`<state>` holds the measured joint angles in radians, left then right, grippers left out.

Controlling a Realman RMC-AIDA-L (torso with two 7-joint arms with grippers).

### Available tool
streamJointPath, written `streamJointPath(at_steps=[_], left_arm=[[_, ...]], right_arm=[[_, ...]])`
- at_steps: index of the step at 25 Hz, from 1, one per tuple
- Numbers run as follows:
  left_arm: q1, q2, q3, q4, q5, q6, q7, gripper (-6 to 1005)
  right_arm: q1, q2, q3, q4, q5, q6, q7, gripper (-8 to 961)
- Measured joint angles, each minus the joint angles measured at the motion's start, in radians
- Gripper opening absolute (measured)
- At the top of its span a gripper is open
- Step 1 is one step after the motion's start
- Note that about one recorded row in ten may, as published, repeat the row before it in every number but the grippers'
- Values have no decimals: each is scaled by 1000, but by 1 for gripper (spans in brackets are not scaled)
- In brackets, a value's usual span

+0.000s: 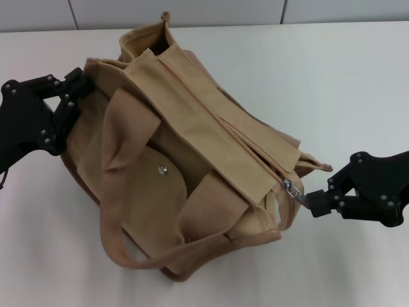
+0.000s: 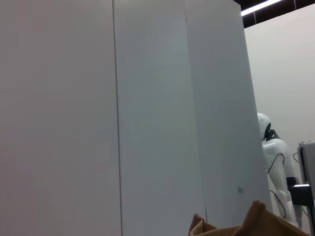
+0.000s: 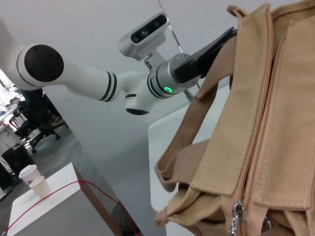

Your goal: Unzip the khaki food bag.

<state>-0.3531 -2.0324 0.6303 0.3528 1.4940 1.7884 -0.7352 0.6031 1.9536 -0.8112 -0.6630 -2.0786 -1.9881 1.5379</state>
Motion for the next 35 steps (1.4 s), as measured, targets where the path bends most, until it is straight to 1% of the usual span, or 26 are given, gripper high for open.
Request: streamJointPath(at_steps=[6,9,12,17,20,21,23,27,28,29,31,33,34,35], left_arm=[[9,0,0,0,0,-2,-17,62],[11,6,-1,0,1,-3,-50,62],[13,14,-1,4,4,-6,-108,62],[16,28,-29,8,2,-66,-230,134],[29,39,-71,9,2,-76,-252,177],[34,43,-85,9,2,-75,-258,217],[47,60,-109,10,1,-65,-289,296],[70,110,-114,11,4,-34,-355,458],[76,126,-107,11,12,-19,-366,499],[79,139,-100,11,22,-6,-373,540],[81,184,-62,11,79,57,-394,623],[77,221,-15,12,134,127,-407,663],[73,239,22,16,161,168,-414,682],[68,250,119,37,174,204,-426,702]], right_arm=[[-1,-1,9,0,5,6,2,5],[2,0,30,0,7,9,31,5],[4,5,68,-5,8,17,56,65],[-3,11,182,-7,8,26,52,165],[-9,14,244,-7,11,26,28,259],[-13,14,261,-4,15,20,9,290],[-22,15,273,-1,34,3,-21,353],[-30,19,269,-4,52,-13,-37,554],[-30,20,269,-4,52,-18,-48,604],[-30,21,269,-3,52,-29,-67,611],[-31,25,270,1,52,-57,-103,626],[-30,31,271,3,52,-101,-143,641],[-28,35,269,3,52,-123,-161,648],[-24,41,256,10,52,-163,-197,656]])
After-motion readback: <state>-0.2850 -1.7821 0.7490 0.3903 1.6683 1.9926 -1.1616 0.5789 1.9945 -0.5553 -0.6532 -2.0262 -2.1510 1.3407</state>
